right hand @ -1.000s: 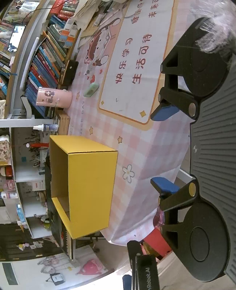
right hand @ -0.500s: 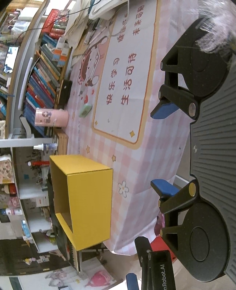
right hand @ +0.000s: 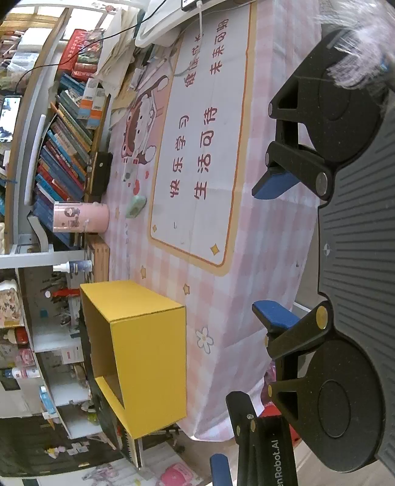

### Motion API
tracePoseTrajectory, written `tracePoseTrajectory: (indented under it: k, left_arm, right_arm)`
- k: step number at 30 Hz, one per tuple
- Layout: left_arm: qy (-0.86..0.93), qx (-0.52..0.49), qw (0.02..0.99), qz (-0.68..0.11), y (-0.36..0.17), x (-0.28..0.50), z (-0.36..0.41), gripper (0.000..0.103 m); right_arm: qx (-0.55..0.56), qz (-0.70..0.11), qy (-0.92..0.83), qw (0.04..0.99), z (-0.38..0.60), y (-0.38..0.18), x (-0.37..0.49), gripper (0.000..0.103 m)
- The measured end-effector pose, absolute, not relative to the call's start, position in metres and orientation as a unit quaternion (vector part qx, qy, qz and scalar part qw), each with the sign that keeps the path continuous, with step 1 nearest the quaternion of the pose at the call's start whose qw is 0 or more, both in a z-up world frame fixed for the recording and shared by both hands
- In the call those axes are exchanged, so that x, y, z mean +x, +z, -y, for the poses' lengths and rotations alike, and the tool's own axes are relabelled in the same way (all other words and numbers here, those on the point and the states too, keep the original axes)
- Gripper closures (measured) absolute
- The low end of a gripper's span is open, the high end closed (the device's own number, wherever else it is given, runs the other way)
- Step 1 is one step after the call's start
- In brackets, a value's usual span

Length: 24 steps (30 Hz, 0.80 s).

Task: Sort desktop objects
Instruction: 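Move the left tool toward the mint-green object while the right tool approaches the white box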

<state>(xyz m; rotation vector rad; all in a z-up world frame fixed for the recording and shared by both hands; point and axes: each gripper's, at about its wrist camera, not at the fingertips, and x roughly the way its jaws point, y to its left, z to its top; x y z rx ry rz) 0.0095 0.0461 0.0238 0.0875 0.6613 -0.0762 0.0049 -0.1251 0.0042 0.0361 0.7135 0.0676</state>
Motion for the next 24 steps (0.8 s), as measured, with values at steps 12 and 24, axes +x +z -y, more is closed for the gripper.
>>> tracePoseTrajectory:
  k: [12, 24]
  left_arm:
    - [-0.084, 0.054, 0.937, -0.335, 0.02, 0.048, 0.008, 0.005]
    - [-0.128, 0.048, 0.931, -0.34, 0.015, 0.095, 0.062, 0.005]
  right_arm:
    - [0.028, -0.366, 0.001, 0.93, 0.175, 0.002, 0.039, 0.031]
    - [0.037, -0.374, -0.051, 0.925, 0.236, 0.001, 0.075, 0.031]
